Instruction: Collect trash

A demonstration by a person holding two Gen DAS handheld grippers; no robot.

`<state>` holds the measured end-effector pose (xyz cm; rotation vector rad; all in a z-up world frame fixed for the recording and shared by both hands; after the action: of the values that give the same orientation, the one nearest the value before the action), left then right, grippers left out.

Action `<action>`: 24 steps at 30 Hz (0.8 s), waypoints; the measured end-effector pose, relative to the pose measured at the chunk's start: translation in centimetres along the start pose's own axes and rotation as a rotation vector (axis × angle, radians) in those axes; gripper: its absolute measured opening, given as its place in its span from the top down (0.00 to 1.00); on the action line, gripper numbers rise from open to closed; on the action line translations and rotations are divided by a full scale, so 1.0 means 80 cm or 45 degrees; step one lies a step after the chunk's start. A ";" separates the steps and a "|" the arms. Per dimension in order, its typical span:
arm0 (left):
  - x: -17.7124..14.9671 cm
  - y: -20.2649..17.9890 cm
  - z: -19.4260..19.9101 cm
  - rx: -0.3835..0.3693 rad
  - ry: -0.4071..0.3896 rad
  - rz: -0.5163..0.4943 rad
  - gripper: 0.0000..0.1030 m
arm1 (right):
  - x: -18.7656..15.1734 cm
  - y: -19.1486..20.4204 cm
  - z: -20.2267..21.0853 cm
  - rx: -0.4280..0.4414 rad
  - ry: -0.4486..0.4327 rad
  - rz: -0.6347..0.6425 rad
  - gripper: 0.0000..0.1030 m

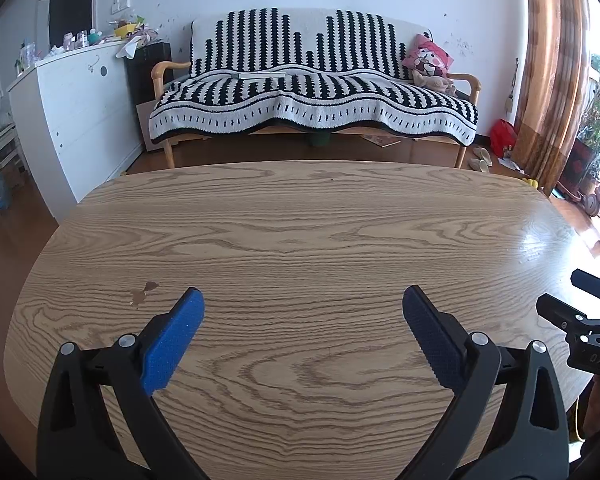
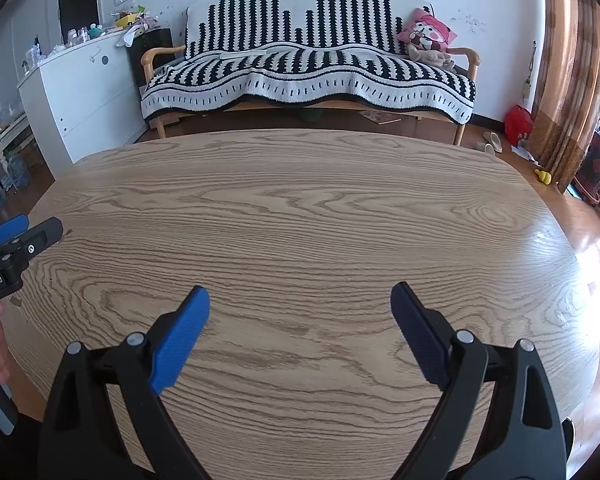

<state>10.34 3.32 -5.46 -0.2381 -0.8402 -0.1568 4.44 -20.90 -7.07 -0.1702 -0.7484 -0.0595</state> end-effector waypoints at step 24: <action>0.000 0.002 -0.001 0.007 0.005 -0.001 0.06 | 0.000 0.001 0.000 -0.004 0.000 0.003 0.14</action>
<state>10.44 3.46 -5.50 -0.2322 -0.8368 -0.1551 4.46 -20.85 -7.07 -0.1740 -0.7484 -0.0587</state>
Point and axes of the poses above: each gripper's, at about its wrist camera, not at the fingertips, and z roughly against the way its jaws point, y to its left, x to its top, the point moved 10 cm from there along -z, roughly the way its jaws point, and after that the axes turned 12 degrees about -x, right-handed, at the moved point
